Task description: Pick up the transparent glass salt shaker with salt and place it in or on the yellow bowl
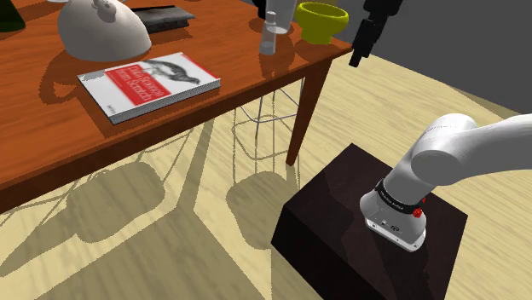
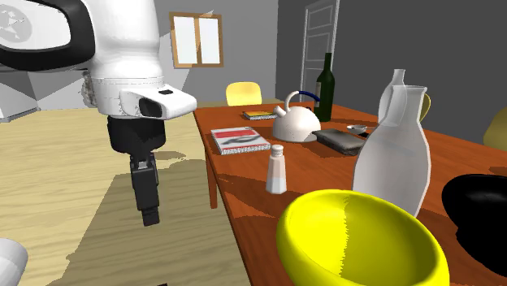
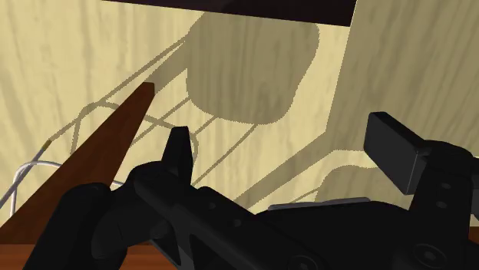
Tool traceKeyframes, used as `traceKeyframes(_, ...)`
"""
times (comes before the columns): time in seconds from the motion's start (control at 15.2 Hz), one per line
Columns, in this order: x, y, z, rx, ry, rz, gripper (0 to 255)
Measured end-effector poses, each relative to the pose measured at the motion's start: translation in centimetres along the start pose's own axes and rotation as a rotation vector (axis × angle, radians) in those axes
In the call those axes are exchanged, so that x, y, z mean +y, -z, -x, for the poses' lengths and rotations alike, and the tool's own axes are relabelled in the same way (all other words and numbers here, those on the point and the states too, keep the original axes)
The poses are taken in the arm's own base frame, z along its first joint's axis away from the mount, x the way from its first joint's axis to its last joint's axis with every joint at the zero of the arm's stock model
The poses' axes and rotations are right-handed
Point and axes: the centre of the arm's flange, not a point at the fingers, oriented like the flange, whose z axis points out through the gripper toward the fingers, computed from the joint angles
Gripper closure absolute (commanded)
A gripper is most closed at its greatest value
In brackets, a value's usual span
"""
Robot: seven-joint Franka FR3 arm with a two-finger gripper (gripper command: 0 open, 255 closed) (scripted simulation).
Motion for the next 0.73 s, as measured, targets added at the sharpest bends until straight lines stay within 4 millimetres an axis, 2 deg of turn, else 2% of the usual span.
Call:
traceKeyframes(0.07, 0.0, 0.0, 0.0, 0.000, 0.000, 0.000, 0)
traceKeyframes(0.2, -0.1, 0.2, -1.3, 0.016, -0.006, -0.006, 0)
traceKeyframes(0.4, -0.6, 0.3, -4.4, 0.054, -0.019, -0.018, 0)
traceKeyframes(0.73, -1.3, 1.6, -9.7, 0.124, -0.043, -0.042, 0)
